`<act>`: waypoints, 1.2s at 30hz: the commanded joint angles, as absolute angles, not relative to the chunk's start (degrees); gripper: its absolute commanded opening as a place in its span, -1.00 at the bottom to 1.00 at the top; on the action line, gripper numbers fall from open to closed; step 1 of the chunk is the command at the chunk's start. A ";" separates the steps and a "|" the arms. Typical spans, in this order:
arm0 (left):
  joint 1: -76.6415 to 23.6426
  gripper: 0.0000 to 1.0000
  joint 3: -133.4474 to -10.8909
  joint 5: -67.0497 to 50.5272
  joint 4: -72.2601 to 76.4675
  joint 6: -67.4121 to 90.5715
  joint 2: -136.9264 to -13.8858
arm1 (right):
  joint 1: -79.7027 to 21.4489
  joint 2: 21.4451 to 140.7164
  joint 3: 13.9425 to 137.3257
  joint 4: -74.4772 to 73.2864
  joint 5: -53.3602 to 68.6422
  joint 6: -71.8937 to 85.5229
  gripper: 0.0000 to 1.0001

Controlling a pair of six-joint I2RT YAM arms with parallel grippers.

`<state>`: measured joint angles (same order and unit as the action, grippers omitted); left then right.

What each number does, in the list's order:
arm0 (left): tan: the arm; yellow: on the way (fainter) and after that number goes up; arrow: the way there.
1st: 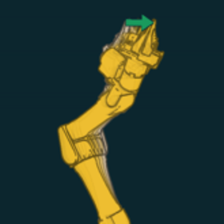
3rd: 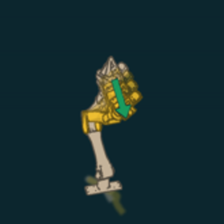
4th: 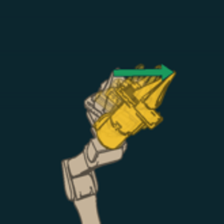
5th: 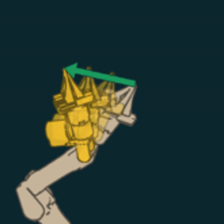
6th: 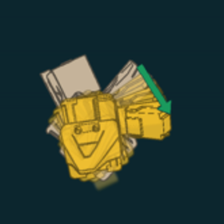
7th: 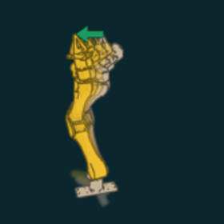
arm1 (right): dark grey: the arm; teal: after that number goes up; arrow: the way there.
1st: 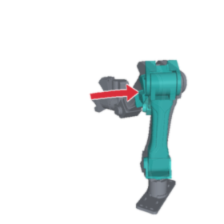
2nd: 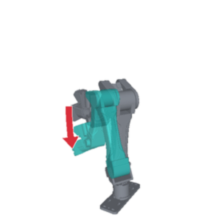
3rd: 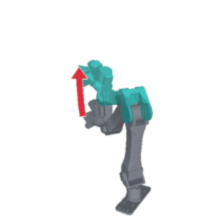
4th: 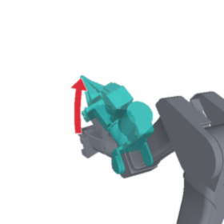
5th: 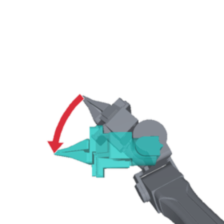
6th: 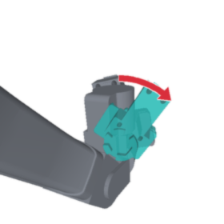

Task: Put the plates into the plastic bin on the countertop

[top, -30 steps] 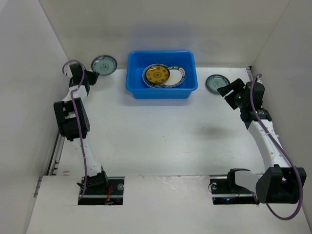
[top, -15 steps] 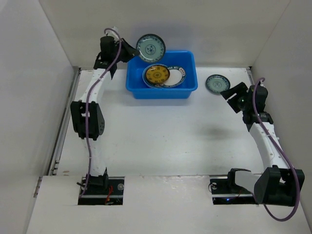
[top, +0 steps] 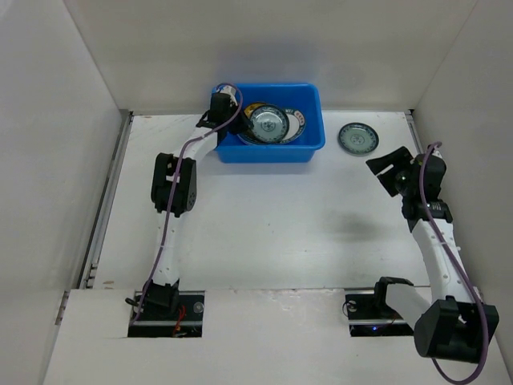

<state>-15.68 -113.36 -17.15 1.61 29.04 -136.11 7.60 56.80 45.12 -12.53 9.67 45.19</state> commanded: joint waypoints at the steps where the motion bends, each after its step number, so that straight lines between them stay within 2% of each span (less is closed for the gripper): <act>1: -15.86 -0.84 -118.21 -13.81 6.50 26.02 -135.26 | 9.01 54.15 43.86 -12.56 10.28 44.38 0.39; 6: -15.86 -0.66 -117.51 -11.17 6.24 23.56 -134.92 | 10.15 52.73 42.36 -13.10 10.11 44.82 0.40; 9: -15.51 -0.38 -116.46 -9.94 6.24 22.24 -132.72 | 10.24 53.17 42.01 -12.31 10.02 45.35 0.40; 14: -15.42 0.25 -115.05 -8.09 5.71 18.64 -127.37 | 10.41 57.29 41.40 -8.45 10.28 48.59 0.41; 15: -15.42 0.44 -114.87 -7.91 5.63 18.28 -126.14 | 10.59 58.61 41.14 -6.96 10.63 49.82 0.42; 17: -15.42 0.96 -114.70 -7.91 5.71 17.84 -123.59 | 10.77 62.21 40.87 -3.53 11.86 52.72 0.42; 25: -14.37 1.00 -112.51 -6.33 5.62 17.05 -110.06 | 10.68 82.94 41.48 11.85 16.69 64.68 0.38; 36: -10.50 1.00 -91.95 -1.85 8.87 17.58 -90.45 | 13.67 105.72 52.02 24.69 17.67 72.94 0.30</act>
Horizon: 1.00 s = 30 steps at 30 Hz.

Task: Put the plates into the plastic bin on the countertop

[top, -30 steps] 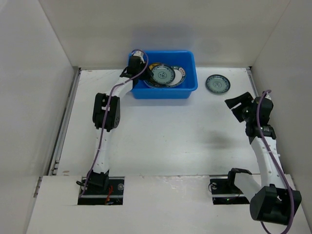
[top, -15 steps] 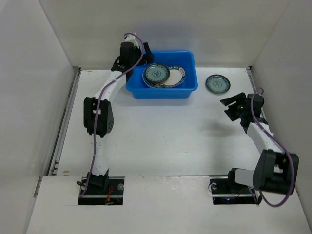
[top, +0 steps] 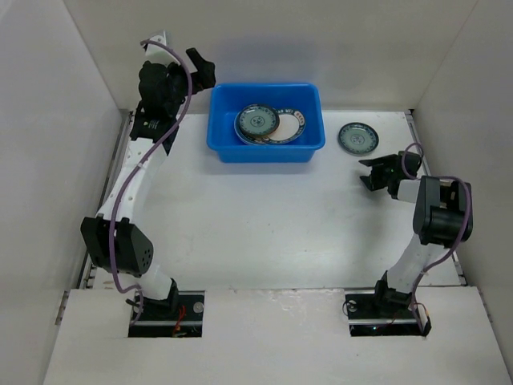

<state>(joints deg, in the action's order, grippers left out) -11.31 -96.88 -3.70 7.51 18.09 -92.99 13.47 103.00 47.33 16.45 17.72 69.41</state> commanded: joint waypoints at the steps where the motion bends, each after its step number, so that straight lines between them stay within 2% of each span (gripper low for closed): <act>1: -10.15 1.00 -90.11 -1.58 8.96 17.58 -89.13 | 13.58 107.21 53.60 24.70 17.40 73.30 0.30; 13: -7.78 1.00 -67.61 1.05 8.00 19.68 -73.93 | 13.41 121.72 70.83 18.98 16.00 78.39 0.23; 17: -7.51 1.00 -59.70 1.14 6.25 21.44 -67.17 | 12.97 125.32 74.00 18.90 16.08 80.06 -0.02; 23: -7.16 1.00 -50.55 1.32 2.47 22.67 -58.20 | 12.70 128.32 77.51 20.12 18.10 82.09 -0.84; 24: -6.73 1.00 -49.49 1.32 1.42 22.68 -57.05 | 12.70 128.06 77.69 20.56 18.37 82.00 -0.91; 26: -5.67 1.00 -47.91 1.32 -0.52 22.76 -55.03 | 12.70 126.66 77.78 21.44 18.46 81.83 -1.00; 30: -4.79 1.00 -45.88 1.32 -2.28 22.76 -52.13 | 12.00 122.00 78.39 23.03 21.08 78.24 -1.00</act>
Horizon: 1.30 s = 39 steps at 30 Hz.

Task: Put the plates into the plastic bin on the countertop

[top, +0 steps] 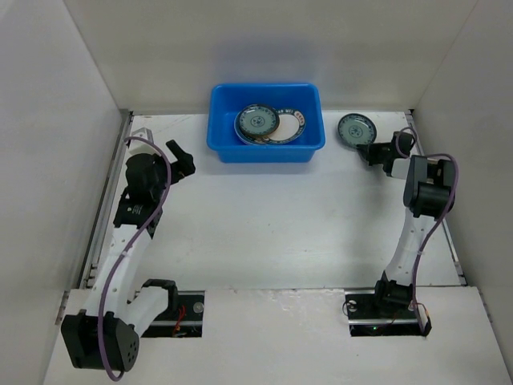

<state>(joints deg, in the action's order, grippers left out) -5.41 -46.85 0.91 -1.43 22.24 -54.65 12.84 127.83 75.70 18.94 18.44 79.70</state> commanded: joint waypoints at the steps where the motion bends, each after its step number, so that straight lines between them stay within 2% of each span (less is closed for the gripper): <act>1: -4.70 1.00 -45.44 1.32 -2.29 22.94 -51.60 | 11.91 121.04 78.40 22.94 21.62 77.53 -1.00; 7: -4.70 1.00 -43.33 1.32 -2.29 25.13 -50.45 | 8.93 112.16 79.27 22.68 22.50 72.78 -0.99; 12: -3.91 1.00 -42.89 2.28 -5.35 25.66 -48.17 | 2.79 111.26 91.64 13.47 24.96 67.25 -0.97; 18: -4.00 1.00 -39.56 4.04 -9.49 28.29 -43.95 | -6.44 122.58 115.63 -6.56 23.56 57.49 -0.96; 24: -4.61 1.00 -36.13 5.10 -13.79 30.85 -37.45 | -12.25 136.91 135.85 -19.06 21.27 49.40 -0.95; 27: -4.88 1.00 -34.63 5.10 -16.34 32.08 -33.94 | -13.92 141.58 140.79 -22.23 20.13 47.90 -0.94; 32: -4.96 1.00 -33.75 5.10 -20.65 32.70 -29.01 | -15.95 144.93 141.59 -22.24 18.02 46.67 -0.89; 35: -4.96 1.00 -33.58 5.10 -22.76 32.70 -26.90 | -16.83 146.42 142.64 -22.50 17.84 46.41 -0.81; 38: -5.14 1.00 -33.57 5.01 -23.90 32.70 -25.84 | -17.88 146.95 142.73 -22.67 16.97 45.79 -0.56; 39: -5.23 1.00 -33.57 4.92 -24.17 32.70 -25.75 | -18.23 146.87 142.56 -22.76 16.61 45.44 -0.40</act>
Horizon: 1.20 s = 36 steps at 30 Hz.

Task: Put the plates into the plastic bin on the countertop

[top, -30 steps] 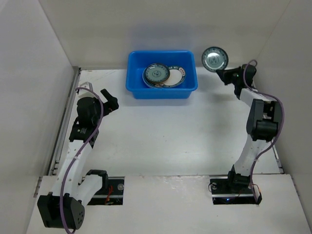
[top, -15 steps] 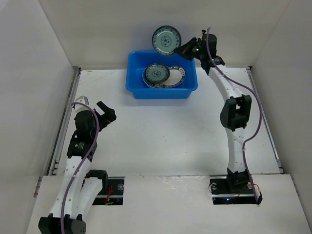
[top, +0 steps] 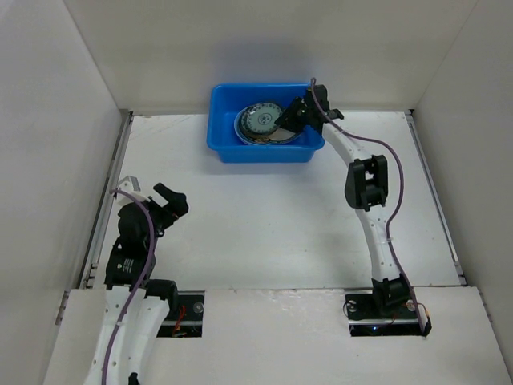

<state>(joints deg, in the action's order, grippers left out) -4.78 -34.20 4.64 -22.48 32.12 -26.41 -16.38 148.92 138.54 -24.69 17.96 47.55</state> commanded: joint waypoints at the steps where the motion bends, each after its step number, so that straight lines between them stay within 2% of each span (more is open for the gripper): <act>1: -5.31 1.00 -33.66 4.92 -24.26 32.70 -25.49 | -18.50 146.52 142.47 -23.02 16.35 45.09 -0.19; 6: -6.02 1.00 -34.28 4.57 -24.52 32.78 -25.22 | -20.43 141.96 141.42 -23.29 15.12 41.67 0.21; 10: -6.90 1.00 -34.89 4.74 -24.52 33.05 -25.40 | -21.57 134.93 138.70 -23.38 13.19 39.03 0.31; 16: -8.13 1.00 -36.38 5.62 -24.52 33.49 -26.54 | -23.77 116.40 125.98 -23.03 6.87 30.43 0.45; 18: -8.39 1.00 -36.74 6.24 -24.78 33.49 -27.07 | -25.00 108.41 118.87 -22.50 2.31 26.21 0.49; 27: -11.81 1.00 -39.64 11.77 -28.73 30.24 -32.34 | -34.04 66.05 72.21 -12.57 -24.93 13.98 0.72; 30: -14.71 1.00 -39.73 17.21 -31.28 28.40 -33.22 | -39.13 53.04 60.07 -13.09 -35.12 13.88 0.78; 31: -15.94 1.00 -39.90 19.84 -32.59 27.87 -33.22 | -41.94 47.86 55.77 -13.79 -39.33 14.06 0.96; 32: -16.91 1.00 -40.08 22.04 -33.74 27.60 -33.22 | -44.32 43.72 52.24 -14.58 -42.77 14.50 1.00; 36: -19.99 1.00 -40.25 29.08 -37.96 28.74 -31.73 | -53.63 29.47 41.07 -20.37 -55.78 19.58 1.00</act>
<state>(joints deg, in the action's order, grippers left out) -18.37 -37.54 20.75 -33.78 29.56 -33.15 -49.30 36.01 45.21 -17.74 -40.36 16.91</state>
